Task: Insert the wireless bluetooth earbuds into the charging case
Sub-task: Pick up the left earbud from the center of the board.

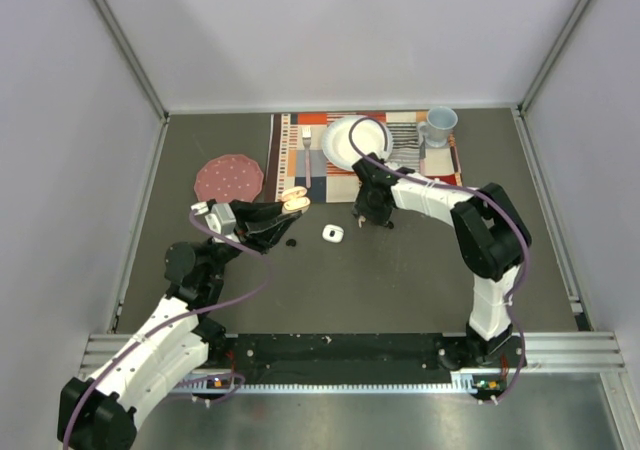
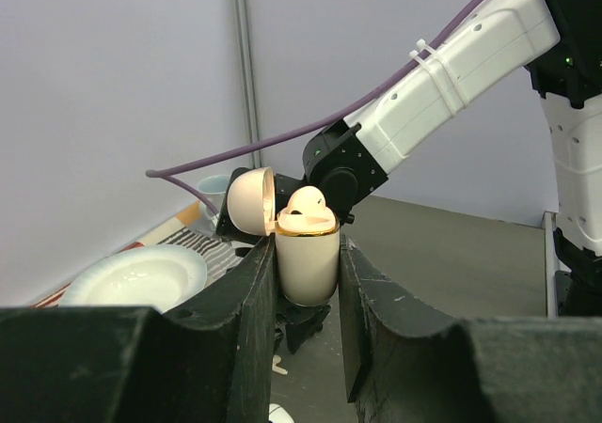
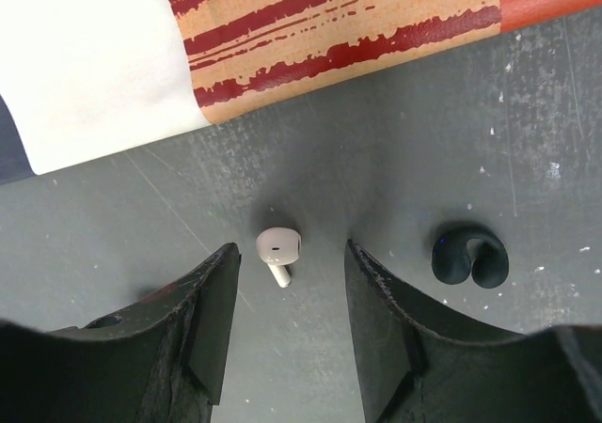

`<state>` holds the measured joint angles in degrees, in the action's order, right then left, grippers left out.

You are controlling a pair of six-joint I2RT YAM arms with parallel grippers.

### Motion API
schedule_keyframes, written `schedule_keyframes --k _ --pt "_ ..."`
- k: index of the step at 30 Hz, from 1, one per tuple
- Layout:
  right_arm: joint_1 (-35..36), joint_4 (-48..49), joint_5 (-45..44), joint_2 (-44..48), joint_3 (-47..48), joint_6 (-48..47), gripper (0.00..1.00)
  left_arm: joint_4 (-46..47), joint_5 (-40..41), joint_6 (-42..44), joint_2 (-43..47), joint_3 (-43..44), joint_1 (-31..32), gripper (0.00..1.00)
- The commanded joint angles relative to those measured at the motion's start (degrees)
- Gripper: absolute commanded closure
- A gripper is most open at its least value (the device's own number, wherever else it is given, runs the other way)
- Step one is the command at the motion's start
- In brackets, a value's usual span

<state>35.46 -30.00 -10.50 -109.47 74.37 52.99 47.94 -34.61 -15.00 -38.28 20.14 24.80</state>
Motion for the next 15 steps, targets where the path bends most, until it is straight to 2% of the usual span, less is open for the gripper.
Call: schedule_keyframes --k 1,11,12,15 --pt "0.57 0.29 -0.84 -1.18 3.15 -0.17 0.51 1.63 0.42 0.24 -0.21 0.34 -0.01 1.00" --pt "0.57 0.29 -0.84 -2.24 3.24 0.01 0.54 1.63 -0.02 0.15 -0.74 0.69 -0.01 1.00" --pt "0.57 0.29 -0.75 -2.24 3.15 0.09 0.58 1.54 -0.11 0.15 -0.74 0.69 -0.01 1.00" --pt "0.49 0.29 -0.48 -2.33 2.97 0.09 0.59 1.54 -0.02 0.06 -0.74 0.43 -0.01 1.00"
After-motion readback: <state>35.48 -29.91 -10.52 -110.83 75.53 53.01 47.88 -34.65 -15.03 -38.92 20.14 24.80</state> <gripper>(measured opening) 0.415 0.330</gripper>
